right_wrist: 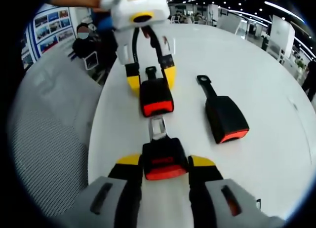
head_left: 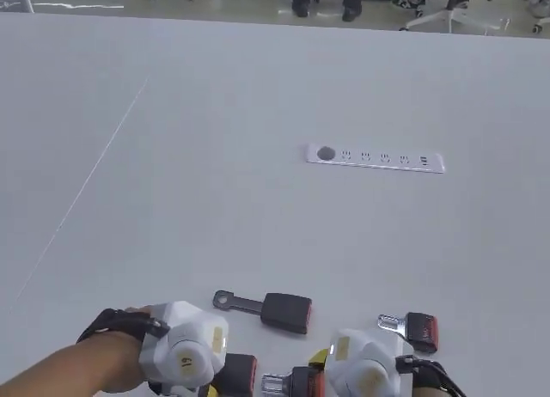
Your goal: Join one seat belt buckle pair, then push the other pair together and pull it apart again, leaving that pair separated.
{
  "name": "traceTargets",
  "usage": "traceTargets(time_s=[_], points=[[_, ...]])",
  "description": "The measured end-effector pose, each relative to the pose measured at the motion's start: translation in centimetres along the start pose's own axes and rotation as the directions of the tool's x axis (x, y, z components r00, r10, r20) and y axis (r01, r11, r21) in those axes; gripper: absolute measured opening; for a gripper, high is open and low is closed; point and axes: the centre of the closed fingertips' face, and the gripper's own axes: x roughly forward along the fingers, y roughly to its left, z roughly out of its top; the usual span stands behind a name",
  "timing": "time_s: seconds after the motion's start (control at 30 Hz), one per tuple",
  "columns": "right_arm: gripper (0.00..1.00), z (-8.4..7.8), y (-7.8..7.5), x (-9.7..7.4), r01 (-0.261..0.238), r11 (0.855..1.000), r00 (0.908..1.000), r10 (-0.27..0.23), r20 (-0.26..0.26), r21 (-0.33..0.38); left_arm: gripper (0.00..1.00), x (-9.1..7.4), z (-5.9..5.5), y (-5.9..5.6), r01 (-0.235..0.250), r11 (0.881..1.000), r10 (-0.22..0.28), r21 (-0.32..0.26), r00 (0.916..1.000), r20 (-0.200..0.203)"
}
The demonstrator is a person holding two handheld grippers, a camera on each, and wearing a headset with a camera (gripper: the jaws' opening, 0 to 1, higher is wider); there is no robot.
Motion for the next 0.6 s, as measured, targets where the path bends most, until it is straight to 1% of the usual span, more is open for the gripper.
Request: traceTargets(time_s=[0.1, 0.17, 0.3, 0.5, 0.53, 0.57, 0.6], points=[[0.37, 0.7, 0.2, 0.6, -0.001, 1.0, 0.9999, 0.001, 0.017, 0.01, 0.34, 0.1, -0.1, 0.1, 0.0, 1.0, 0.0, -0.001, 1.0, 0.0], [0.37, 0.6, 0.1, 0.7, 0.002, 1.0, 1.0, -0.002, 0.008, -0.004, 0.34, 0.2, -0.2, 0.1, 0.001, 1.0, -0.001, 0.001, 1.0, 0.0], [0.37, 0.5, 0.1, 0.6, -0.001, 1.0, 0.9993, 0.001, 0.038, 0.018, 0.34, 0.2, -0.1, 0.0, 0.002, 1.0, -0.002, 0.005, 1.0, -0.002], [0.37, 0.7, 0.2, 0.8, -0.002, 1.0, 0.999, 0.001, 0.045, 0.025, 0.34, 0.3, -0.1, 0.0, 0.003, 1.0, -0.003, 0.017, 1.0, -0.008], [0.36, 1.3, 0.2, 1.1, 0.0, 0.997, 0.9972, -0.006, 0.075, 0.078, 0.33, 0.3, 0.0, 0.0, 0.004, 1.0, -0.004, 0.019, 1.0, -0.008], [0.36, 1.5, 0.1, 1.2, 0.0, 0.996, 0.9965, -0.008, 0.083, 0.091, 0.33, 0.3, 0.0, 0.0, 0.005, 1.0, -0.005, 0.023, 0.9999, -0.011], [0.36, 1.6, 0.2, 1.4, -0.003, 0.998, 0.9973, -0.002, 0.073, 0.068, 0.33, 0.3, 0.1, 0.0, 0.006, 1.0, -0.006, 0.02, 0.9999, -0.014]])
